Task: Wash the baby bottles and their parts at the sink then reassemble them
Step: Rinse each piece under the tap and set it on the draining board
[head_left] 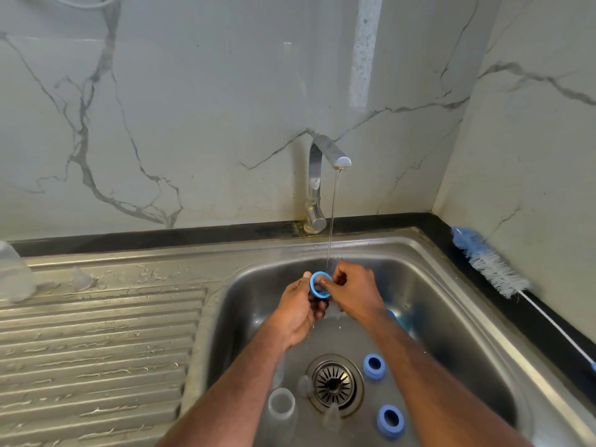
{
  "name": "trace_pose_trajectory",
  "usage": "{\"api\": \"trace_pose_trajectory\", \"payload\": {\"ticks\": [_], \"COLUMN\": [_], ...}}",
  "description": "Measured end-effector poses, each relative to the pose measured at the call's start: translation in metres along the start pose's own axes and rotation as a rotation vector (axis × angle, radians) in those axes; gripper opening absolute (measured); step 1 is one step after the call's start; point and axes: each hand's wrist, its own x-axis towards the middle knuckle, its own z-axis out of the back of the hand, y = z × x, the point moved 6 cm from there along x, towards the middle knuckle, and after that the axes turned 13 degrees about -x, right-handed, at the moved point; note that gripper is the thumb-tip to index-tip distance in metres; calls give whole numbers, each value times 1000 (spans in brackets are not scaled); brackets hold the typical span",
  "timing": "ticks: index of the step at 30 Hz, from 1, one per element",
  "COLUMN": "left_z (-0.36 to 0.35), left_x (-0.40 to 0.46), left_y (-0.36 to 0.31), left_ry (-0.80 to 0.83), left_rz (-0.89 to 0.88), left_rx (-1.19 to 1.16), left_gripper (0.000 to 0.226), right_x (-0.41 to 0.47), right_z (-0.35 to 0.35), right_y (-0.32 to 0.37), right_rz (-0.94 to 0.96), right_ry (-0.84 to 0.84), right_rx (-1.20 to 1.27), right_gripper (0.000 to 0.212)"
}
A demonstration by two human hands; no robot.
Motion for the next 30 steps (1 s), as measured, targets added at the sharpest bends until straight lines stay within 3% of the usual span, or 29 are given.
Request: {"api": "trace_pose_trajectory", "payload": {"ticks": [6, 10, 13, 16, 20, 24, 28, 30], "left_z": [0, 0, 7, 11, 13, 27, 40, 43], "left_x": [-2, -2, 2, 5, 4, 11, 15, 16], "left_y": [-1, -3, -2, -1, 4, 10, 4, 2], "left_ry": [8, -5, -38, -59, -92, -172, -305, -332], "left_rz": [-30, -40, -27, -11, 30, 24, -43, -64], "left_rx": [12, -76, -130, -80, 113, 290, 396, 415], "left_gripper": [42, 43, 42, 45, 48, 36, 22, 21], "right_x": [-1, 1, -3, -4, -1, -3, -5, -3], "right_z": [-9, -4, -10, -13, -17, -21, -37, -36], "right_y": [-6, 1, 7, 3, -7, -3, -12, -19], "right_rz": [-95, -30, 73, 107, 44, -2, -38, -74], "right_ry": [326, 222, 353, 394, 349, 223, 478, 442], "right_rx": [196, 322, 377, 290, 126, -57, -237, -282], "right_gripper": [33, 28, 43, 54, 45, 36, 32, 35]}}
